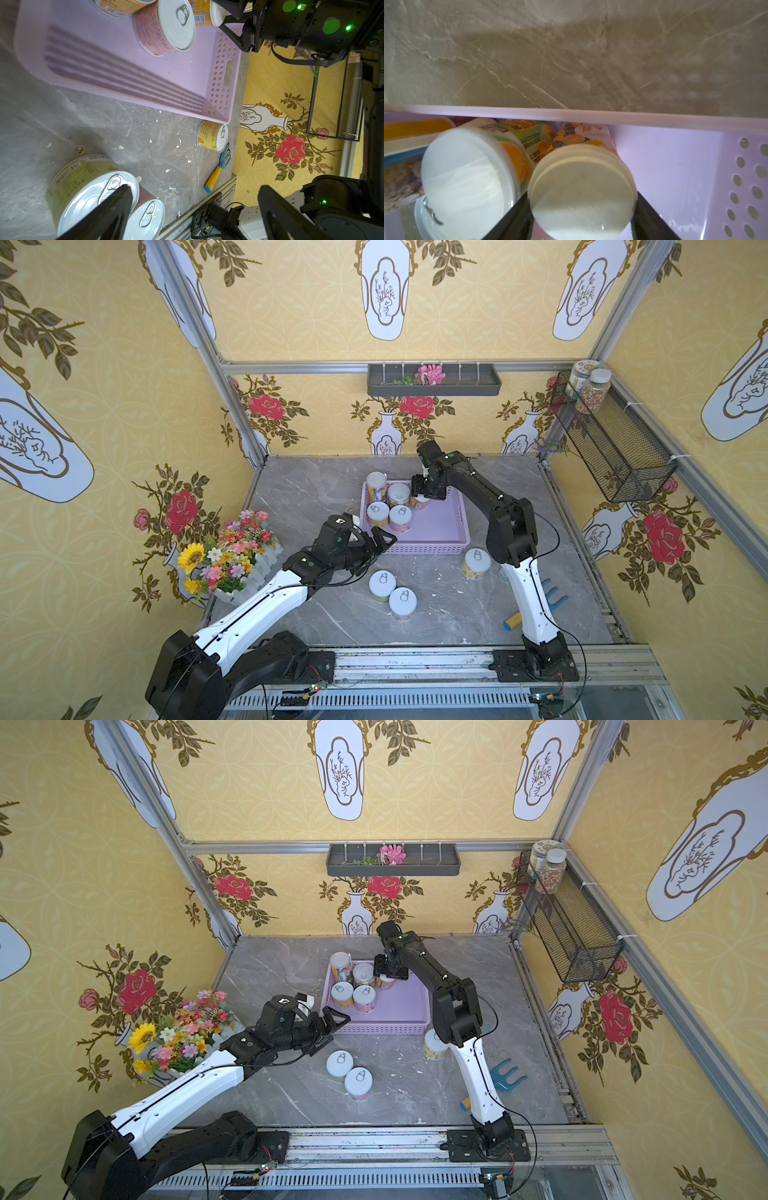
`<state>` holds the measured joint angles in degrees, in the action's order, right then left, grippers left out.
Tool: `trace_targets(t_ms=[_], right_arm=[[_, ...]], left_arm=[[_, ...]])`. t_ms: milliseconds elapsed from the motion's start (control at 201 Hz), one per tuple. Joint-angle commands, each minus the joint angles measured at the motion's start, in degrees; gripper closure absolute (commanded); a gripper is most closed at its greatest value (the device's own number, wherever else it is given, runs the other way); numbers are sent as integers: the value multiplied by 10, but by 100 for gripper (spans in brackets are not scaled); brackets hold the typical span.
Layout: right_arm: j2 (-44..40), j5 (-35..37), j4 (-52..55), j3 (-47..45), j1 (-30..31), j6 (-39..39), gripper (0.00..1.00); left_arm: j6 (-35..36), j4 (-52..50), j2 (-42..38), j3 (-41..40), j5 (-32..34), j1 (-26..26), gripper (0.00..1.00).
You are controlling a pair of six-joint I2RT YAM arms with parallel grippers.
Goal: Put the canned food in the basket
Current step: Place the canned food in the basket, then pick up the canned food from the center of the board.
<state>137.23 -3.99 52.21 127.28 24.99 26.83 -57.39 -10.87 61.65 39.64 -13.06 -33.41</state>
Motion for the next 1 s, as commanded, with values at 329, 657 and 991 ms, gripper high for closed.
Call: trace_targets(t_ms=[329, 657, 991], right_arm=[[7, 1, -42, 6, -3, 6, 19], [-86, -14, -65, -64, -4, -18, 5], [-314, -47, -112, -319, 15, -44, 3]], left_arm=[[18, -22, 0, 1, 10, 0, 0], [115, -201, 43, 117, 110, -5, 0], [141, -333, 95, 189, 197, -69, 0]])
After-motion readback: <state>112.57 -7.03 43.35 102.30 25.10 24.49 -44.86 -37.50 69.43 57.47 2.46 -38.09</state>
